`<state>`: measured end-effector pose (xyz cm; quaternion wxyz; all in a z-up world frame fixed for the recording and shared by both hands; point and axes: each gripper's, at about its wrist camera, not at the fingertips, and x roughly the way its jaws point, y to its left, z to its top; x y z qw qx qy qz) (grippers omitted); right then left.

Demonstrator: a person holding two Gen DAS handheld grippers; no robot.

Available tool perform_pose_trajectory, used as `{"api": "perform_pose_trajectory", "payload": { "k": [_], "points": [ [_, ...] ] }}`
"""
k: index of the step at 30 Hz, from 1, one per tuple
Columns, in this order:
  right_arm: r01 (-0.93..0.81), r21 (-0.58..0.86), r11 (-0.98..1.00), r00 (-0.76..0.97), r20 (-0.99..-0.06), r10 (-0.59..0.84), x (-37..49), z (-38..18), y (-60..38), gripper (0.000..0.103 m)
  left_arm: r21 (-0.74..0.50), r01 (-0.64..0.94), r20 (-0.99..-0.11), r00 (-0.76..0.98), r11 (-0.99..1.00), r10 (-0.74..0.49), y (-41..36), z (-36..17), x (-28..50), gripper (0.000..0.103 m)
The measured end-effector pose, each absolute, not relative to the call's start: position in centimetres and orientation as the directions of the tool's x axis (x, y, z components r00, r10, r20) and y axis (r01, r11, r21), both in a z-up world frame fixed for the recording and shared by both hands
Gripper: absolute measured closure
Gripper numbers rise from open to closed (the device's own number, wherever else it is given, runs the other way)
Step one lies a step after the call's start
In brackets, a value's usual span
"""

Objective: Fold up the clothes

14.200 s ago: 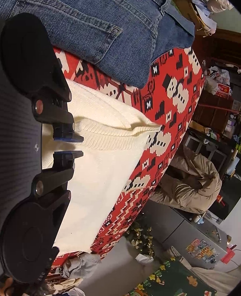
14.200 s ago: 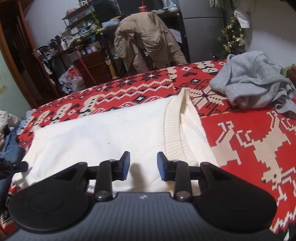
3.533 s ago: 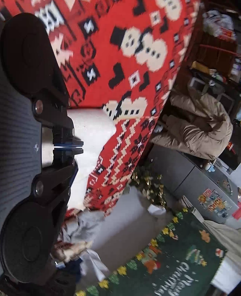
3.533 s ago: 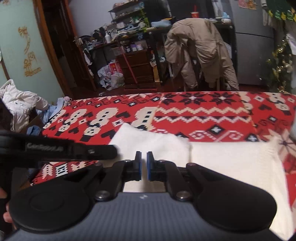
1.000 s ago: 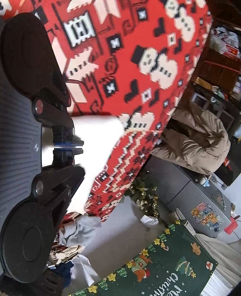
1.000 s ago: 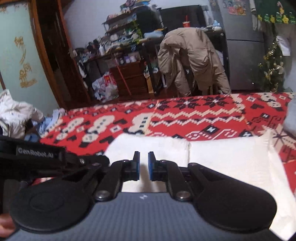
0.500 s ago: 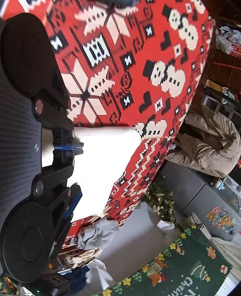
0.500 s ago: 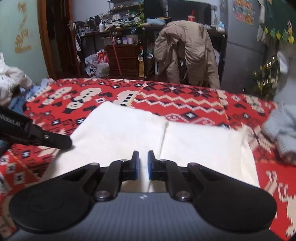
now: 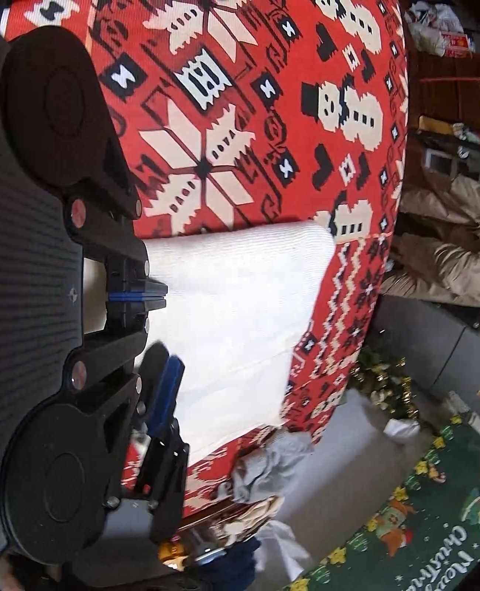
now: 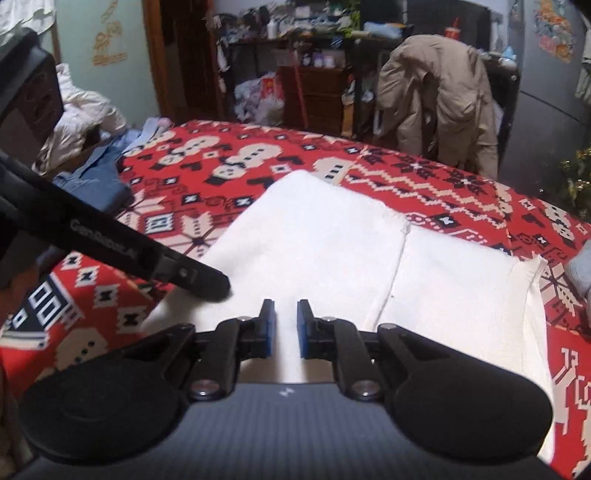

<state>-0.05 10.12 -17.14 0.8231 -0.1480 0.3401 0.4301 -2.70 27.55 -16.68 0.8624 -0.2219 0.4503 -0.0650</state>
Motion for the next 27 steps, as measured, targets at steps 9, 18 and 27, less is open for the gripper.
{"api": "perform_pose_trajectory", "payload": {
  "k": [9, 18, 27],
  "points": [
    [-0.851, 0.107, 0.515, 0.283, -0.732, 0.62, 0.7, -15.6, 6.4, 0.091, -0.399, -0.044, -0.782, 0.539, 0.916, -0.314, 28.3, -14.6, -4.2, 0.097],
    [-0.895, 0.088, 0.438, 0.255, -0.704, 0.663, -2.0, -15.2, 9.0, 0.091, -0.394, 0.062, -0.789, 0.488, 0.917, -0.373, 23.9, -16.5, -3.1, 0.097],
    [-0.901, 0.049, 0.432, 0.231, -0.788, 0.571, -1.9, -16.2, 8.6, 0.091, -0.346, 0.1, -0.834, 0.424, 0.933, -0.354, 24.2, -16.5, -3.6, 0.1]
  ]
}}
